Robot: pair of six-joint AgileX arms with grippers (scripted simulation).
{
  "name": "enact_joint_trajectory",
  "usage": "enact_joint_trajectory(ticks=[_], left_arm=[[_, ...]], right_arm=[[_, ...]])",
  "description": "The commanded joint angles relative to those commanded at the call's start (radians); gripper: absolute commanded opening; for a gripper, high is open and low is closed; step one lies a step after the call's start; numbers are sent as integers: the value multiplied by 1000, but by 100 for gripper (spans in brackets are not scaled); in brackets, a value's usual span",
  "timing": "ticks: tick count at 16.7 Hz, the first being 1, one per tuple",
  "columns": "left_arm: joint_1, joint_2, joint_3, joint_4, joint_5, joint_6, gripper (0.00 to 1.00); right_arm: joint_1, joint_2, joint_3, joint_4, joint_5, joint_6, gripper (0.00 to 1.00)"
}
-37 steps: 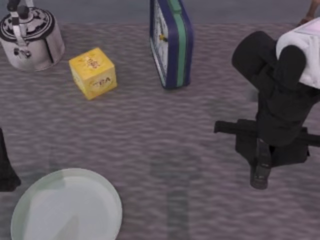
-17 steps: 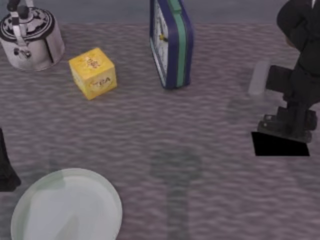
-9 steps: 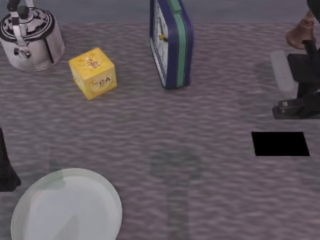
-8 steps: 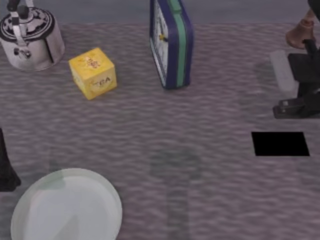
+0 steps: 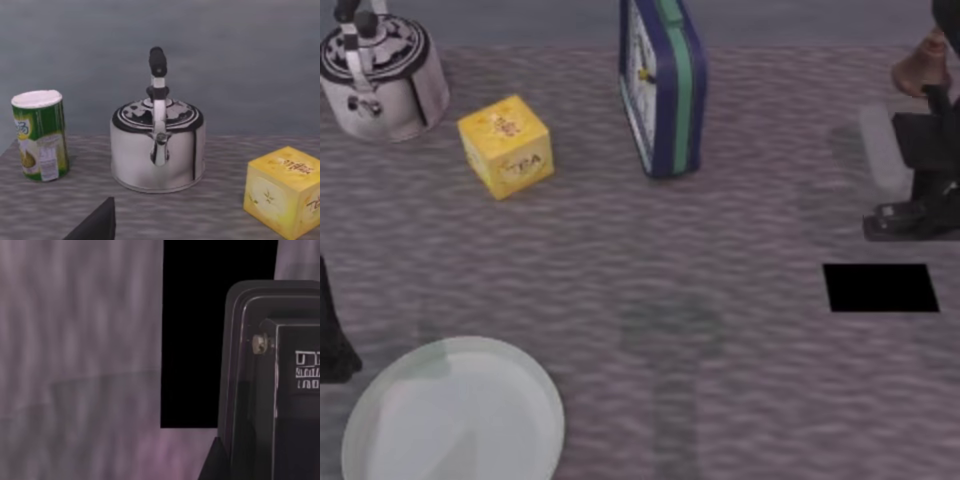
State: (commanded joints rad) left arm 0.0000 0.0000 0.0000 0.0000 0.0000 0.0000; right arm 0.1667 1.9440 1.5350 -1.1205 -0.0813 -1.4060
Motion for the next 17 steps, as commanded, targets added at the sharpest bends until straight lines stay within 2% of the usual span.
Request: enact_joint_trajectory(ticks=[7,13,17], left_arm=[[0,0,0,0,0,0,100],[0,0,0,0,0,0,100],[0,0,0,0,0,0,100]], right_arm=[[15,98,-176,289,1,20,0],[18,112,-197,320,1,21,0],[18,112,-197,320,1,21,30]])
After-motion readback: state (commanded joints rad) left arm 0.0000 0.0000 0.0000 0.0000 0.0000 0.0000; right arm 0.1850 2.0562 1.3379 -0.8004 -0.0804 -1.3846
